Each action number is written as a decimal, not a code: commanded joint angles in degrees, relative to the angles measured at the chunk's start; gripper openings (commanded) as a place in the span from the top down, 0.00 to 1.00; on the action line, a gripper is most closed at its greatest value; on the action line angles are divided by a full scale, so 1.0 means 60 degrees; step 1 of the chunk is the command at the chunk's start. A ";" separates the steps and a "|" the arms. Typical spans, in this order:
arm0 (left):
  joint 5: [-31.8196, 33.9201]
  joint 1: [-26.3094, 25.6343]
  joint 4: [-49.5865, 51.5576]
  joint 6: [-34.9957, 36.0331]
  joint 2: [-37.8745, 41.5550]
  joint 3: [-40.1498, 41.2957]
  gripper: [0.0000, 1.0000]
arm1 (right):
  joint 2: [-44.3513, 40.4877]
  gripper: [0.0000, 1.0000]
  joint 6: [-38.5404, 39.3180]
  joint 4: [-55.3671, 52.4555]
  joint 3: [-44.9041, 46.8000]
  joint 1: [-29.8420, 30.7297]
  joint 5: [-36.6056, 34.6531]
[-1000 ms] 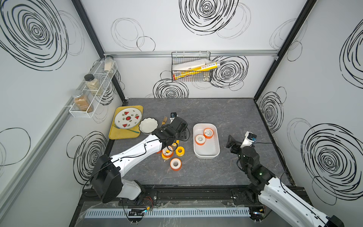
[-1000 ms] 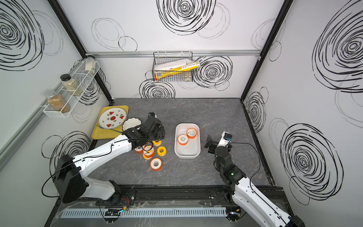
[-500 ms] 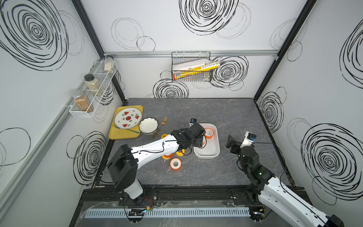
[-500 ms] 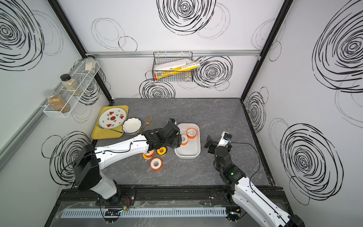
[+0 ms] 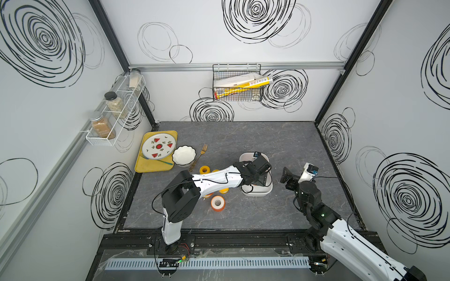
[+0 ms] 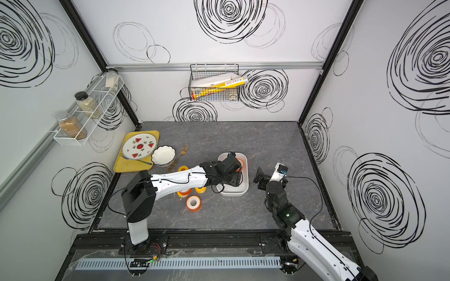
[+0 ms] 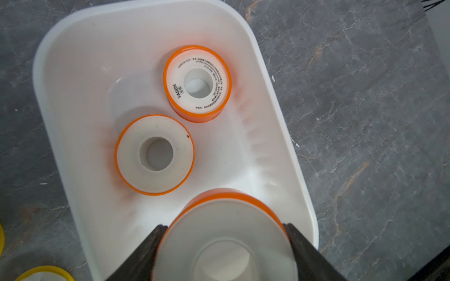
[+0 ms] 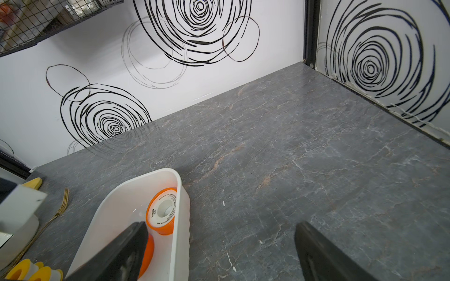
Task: Put the sealing tape into the storage box
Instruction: Place the sealing tape in the storage box.
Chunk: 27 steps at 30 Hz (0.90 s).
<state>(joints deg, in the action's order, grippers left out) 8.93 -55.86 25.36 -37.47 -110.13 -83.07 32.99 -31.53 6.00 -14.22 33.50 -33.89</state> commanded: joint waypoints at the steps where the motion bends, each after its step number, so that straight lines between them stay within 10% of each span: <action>1: -0.0157 -0.0035 -0.0334 0.0090 -0.0381 -0.0371 0.35 | -0.0085 0.01 -0.0048 0.0050 0.0018 -0.0043 -0.0191; 27: 0.0285 -0.0036 -0.0123 0.0364 -0.1753 -0.1448 0.10 | -0.0152 0.01 -0.0048 0.0047 0.0041 -0.0041 -0.0195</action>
<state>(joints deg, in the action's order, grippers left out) 9.30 -55.88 24.34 -36.42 -120.51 -90.06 32.62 -31.53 6.00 -14.22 33.50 -33.91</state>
